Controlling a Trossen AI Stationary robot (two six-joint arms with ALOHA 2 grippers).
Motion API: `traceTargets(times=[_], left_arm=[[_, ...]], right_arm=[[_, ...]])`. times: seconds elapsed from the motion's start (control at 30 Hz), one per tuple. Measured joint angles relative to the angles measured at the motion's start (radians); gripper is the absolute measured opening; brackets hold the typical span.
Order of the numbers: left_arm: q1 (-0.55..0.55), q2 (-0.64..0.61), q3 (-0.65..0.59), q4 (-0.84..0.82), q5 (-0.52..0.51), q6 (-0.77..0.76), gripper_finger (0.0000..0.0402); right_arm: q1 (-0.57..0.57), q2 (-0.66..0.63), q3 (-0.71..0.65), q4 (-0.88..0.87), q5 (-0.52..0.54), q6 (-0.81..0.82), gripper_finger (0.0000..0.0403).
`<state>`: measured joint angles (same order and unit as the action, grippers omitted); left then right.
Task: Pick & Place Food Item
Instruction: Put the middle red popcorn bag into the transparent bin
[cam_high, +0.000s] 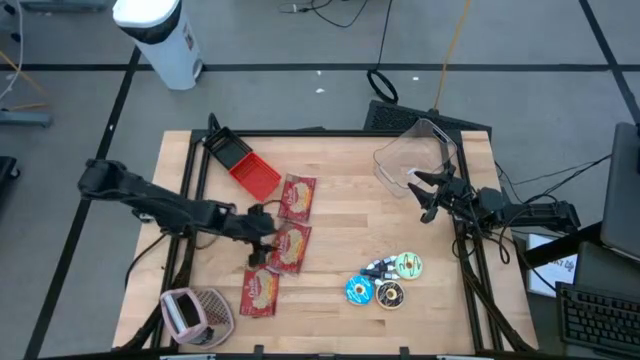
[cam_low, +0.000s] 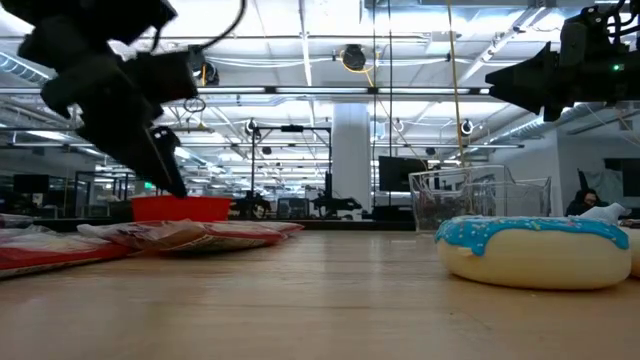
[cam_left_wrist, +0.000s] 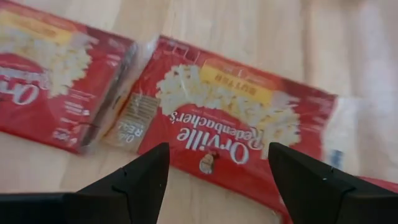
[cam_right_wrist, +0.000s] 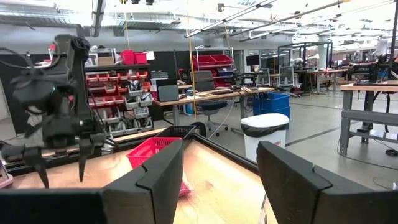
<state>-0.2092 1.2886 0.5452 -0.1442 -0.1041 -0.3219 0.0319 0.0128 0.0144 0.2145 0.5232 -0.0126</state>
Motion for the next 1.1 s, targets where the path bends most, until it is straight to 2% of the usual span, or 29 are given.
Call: traceTargets(times=[0.23, 0.47, 0.6, 0.87, 1.1], left_arm=[[-0.003, 0.219, 0.057, 0.066, -0.005, -0.068, 0.0273], [-0.006, 0.321, 0.106, 0.079, -0.03, -0.107, 0.0261], [-0.008, 0.322, 0.109, 0.077, -0.034, -0.098, 0.0197], [-0.01, 0.301, 0.106, 0.093, -0.035, -0.049, 0.0018], [-0.044, 0.181, 0.186, 0.068, -0.093, 0.141, 0.0005]], right_arm=[[0.0, 0.0, 0.0, -0.002, 0.0, 0.0, 0.0192], [0.0, 0.0, 0.0, -0.002, 0.0, 0.0, 0.0192], [0.0, 0.0, 0.0, -0.002, 0.0, 0.0, 0.0192], [0.0, 0.0, 0.0, -0.002, 0.0, 0.0, 0.0192], [0.0, 0.0, 0.0, -0.003, 0.0, 0.0, 0.0192]])
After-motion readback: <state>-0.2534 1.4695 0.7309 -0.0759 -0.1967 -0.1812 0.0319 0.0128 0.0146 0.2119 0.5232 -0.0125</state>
